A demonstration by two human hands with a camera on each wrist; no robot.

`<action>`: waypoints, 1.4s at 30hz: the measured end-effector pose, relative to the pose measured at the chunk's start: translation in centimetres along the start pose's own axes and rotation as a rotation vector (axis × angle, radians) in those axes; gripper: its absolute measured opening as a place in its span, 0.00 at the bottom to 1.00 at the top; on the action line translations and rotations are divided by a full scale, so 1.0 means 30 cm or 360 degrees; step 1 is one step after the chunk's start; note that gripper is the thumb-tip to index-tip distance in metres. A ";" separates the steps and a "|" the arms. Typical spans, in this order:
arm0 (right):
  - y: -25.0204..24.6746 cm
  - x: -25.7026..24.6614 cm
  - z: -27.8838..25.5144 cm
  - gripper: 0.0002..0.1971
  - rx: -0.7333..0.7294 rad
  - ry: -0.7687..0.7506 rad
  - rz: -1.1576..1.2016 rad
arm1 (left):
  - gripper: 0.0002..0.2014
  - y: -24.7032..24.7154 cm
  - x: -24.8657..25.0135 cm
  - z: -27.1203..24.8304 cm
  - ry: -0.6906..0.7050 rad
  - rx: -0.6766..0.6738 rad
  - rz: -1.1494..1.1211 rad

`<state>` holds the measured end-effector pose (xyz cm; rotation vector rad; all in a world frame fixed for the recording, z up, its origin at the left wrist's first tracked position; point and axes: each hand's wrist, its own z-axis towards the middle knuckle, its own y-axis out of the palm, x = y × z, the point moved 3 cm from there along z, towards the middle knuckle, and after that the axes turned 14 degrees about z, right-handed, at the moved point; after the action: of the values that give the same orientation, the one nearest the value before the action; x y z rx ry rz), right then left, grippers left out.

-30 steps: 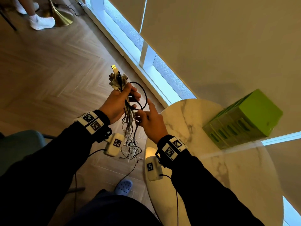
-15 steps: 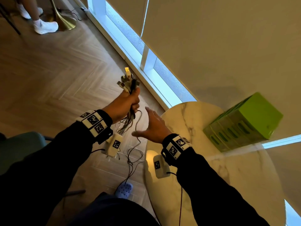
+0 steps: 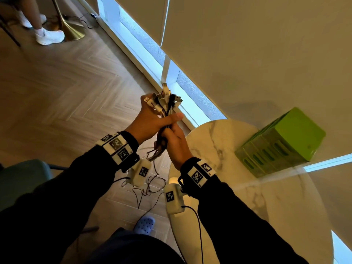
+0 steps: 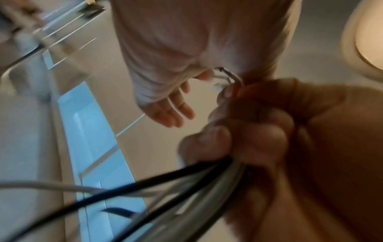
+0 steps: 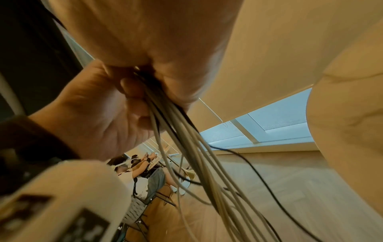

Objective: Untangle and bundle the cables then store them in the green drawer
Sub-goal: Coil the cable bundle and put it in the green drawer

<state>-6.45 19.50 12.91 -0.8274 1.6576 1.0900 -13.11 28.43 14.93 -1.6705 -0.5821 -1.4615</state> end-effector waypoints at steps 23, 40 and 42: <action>-0.126 -0.092 -0.038 0.09 0.0099 0.0402 -0.0107 | 0.53 0.057 0.072 0.009 0.0489 -0.0515 -0.0267; -0.081 -0.274 -0.090 0.23 -0.0062 0.0011 -0.0006 | 0.09 0.067 -0.284 0.126 0.0293 -0.0245 0.1037; -0.116 -0.305 -0.069 0.23 0.0150 -0.0018 0.0331 | 0.06 0.158 -0.305 0.044 0.0274 -0.0486 0.1055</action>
<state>-1.17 16.60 20.90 -0.5968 1.8007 1.1453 -10.63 28.44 4.84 -1.7116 0.2938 -1.2084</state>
